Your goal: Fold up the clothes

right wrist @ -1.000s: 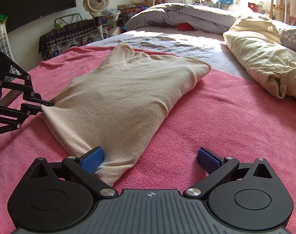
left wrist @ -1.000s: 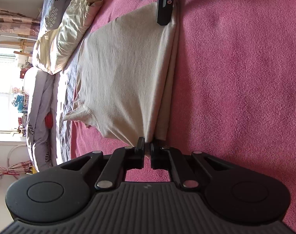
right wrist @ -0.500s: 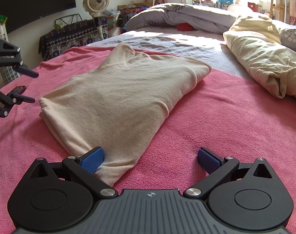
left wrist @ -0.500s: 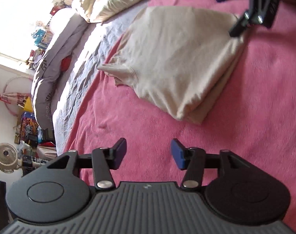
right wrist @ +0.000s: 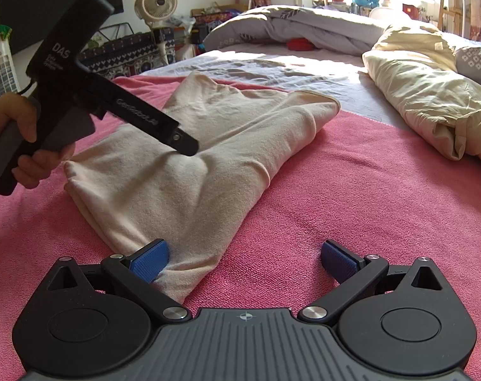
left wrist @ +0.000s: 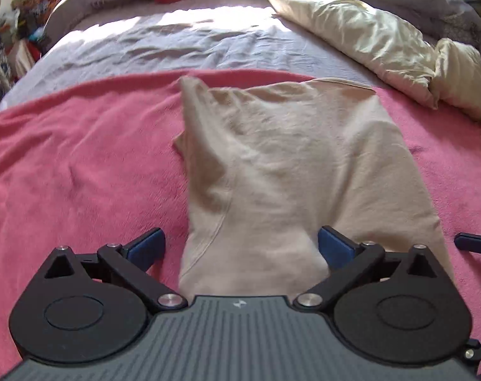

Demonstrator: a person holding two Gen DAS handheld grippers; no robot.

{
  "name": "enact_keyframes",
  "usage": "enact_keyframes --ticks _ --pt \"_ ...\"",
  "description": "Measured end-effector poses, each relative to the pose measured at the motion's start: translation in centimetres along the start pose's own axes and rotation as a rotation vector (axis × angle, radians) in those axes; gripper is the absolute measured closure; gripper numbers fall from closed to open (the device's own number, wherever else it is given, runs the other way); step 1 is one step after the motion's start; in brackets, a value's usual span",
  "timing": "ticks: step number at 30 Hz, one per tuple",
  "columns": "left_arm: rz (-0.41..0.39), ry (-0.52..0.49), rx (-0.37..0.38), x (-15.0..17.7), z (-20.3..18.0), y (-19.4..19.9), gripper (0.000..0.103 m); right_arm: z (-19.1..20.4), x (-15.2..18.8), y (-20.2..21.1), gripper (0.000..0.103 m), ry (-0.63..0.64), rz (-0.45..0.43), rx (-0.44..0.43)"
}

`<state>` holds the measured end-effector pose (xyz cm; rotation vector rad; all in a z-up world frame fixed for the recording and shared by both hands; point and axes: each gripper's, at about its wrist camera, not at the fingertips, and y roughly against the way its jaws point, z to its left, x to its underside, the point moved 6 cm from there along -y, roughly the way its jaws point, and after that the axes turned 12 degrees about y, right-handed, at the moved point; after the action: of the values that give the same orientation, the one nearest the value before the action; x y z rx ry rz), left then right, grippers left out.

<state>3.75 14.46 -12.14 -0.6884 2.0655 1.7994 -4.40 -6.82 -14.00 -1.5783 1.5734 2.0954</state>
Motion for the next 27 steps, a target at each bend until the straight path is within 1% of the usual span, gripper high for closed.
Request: enact_keyframes --ticks 2,4,5,7,8,10,12,13,17,18,20,21,22,24,27 --pt "0.035 0.071 0.022 0.9 3.0 1.2 0.000 0.0 0.0 0.0 0.000 -0.002 -0.001 -0.001" --pt "0.044 0.033 -0.059 1.4 4.5 2.7 0.000 -0.1 0.0 0.0 0.000 -0.003 -0.002 -0.002" --pt "0.043 0.032 -0.089 1.4 5.1 3.4 0.000 -0.1 0.0 0.0 0.000 -0.003 -0.003 -0.002" --pt "0.006 0.027 -0.129 0.6 5.3 5.0 0.001 -0.1 0.1 0.0 0.000 -0.004 -0.004 -0.002" --pt "-0.029 0.014 -0.112 -0.3 4.5 5.7 0.003 -0.1 0.1 0.0 0.000 -0.004 -0.004 -0.002" --pt "-0.095 -0.010 -0.070 -2.1 2.7 6.9 0.003 -0.1 0.1 0.0 0.000 -0.003 -0.004 -0.001" --pt "-0.118 -0.031 0.049 -3.8 -0.4 6.9 0.002 -0.1 0.1 0.0 0.000 -0.003 -0.004 0.000" --pt "-0.127 -0.042 0.105 -4.5 -1.9 6.8 0.001 -0.1 0.1 0.0 0.000 -0.003 -0.004 0.000" --pt "-0.102 -0.073 0.232 -6.2 -7.2 3.2 0.000 -0.1 0.1 0.1 0.000 -0.003 -0.004 0.000" --pt "-0.071 -0.056 0.211 -6.0 -7.6 1.3 0.000 -0.1 0.1 0.1 0.000 -0.003 -0.004 0.000" --pt "0.006 -0.004 0.128 -5.1 -6.2 -2.4 0.000 -0.1 0.2 0.1 0.000 -0.005 -0.005 -0.001" --pt "0.028 0.015 0.097 -4.7 -5.7 -3.8 0.000 -0.2 0.2 0.1 0.000 -0.006 -0.006 -0.002" --pt "-0.022 -0.002 0.117 -4.5 -5.7 -3.3 0.000 -0.2 0.2 0.1 0.000 -0.009 -0.007 -0.003" --pt "0.022 -0.031 0.068 -4.4 -6.2 -3.1 0.000 -0.2 0.2 0.1 0.000 -0.009 -0.009 -0.003" --pt "0.094 -0.049 -0.040 -4.3 -6.8 -2.1 0.000 -0.3 0.3 0.2 0.000 -0.009 -0.009 -0.003"
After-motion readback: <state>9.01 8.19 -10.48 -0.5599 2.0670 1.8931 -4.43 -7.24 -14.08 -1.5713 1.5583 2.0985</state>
